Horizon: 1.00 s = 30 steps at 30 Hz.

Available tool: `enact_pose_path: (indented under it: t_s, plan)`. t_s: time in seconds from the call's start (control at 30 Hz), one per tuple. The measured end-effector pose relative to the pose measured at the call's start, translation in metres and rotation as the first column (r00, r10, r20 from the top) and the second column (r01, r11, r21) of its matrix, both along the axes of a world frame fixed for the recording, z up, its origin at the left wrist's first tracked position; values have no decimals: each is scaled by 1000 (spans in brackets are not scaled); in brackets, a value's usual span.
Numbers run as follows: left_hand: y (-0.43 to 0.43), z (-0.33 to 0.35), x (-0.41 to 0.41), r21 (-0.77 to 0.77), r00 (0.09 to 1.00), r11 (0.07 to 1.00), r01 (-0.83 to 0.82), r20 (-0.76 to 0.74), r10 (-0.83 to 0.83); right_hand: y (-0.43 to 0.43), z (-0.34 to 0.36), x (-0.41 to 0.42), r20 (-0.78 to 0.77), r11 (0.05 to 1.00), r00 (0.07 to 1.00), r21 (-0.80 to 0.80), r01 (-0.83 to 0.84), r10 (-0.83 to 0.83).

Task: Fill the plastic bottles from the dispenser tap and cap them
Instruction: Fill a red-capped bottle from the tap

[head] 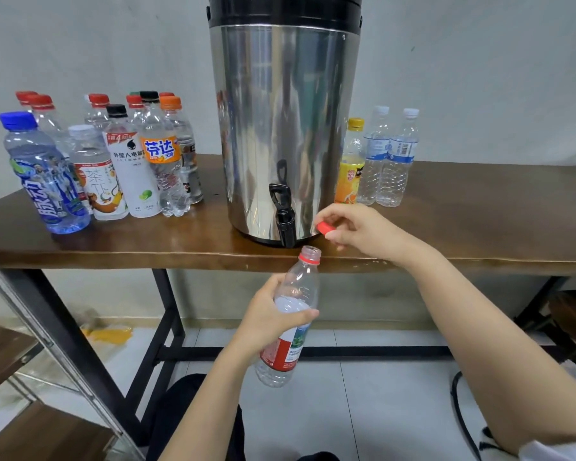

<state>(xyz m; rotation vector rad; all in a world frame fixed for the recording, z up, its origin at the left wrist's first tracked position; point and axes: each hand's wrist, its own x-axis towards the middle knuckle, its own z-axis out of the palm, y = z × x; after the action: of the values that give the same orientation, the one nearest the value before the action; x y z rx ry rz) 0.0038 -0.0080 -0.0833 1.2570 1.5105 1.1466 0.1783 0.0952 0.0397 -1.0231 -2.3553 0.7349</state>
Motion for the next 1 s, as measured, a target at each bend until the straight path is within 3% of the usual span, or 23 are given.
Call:
enact_pose_path:
  t_s: [0.17,0.33,0.53,0.7,0.8,0.9,1.0]
  plan:
    - [-2,-9,-2,-37,991,991,-132,24,133,30,-43,3,173,951,939,137,277,-298]
    - [5,-6,-3,-11,984,985,-170,45,170,39,-64,1,236,934,905,141,329,-354]
    - [11,-6,2,25,976,976,-217,22,217,44,-69,1,169,913,898,128,388,-405]
    - [11,-6,4,119,969,963,-242,-20,246,41,-58,0,170,904,891,161,396,-421]
    - [10,-8,4,199,962,946,-257,-42,271,28,-30,-9,15,883,918,280,376,-395]
    - [9,-7,6,237,961,937,-256,-46,274,2,11,-29,-163,891,956,351,288,-244]
    - [8,-8,7,250,958,933,-261,-56,283,-20,45,-51,-82,894,981,404,196,-178]
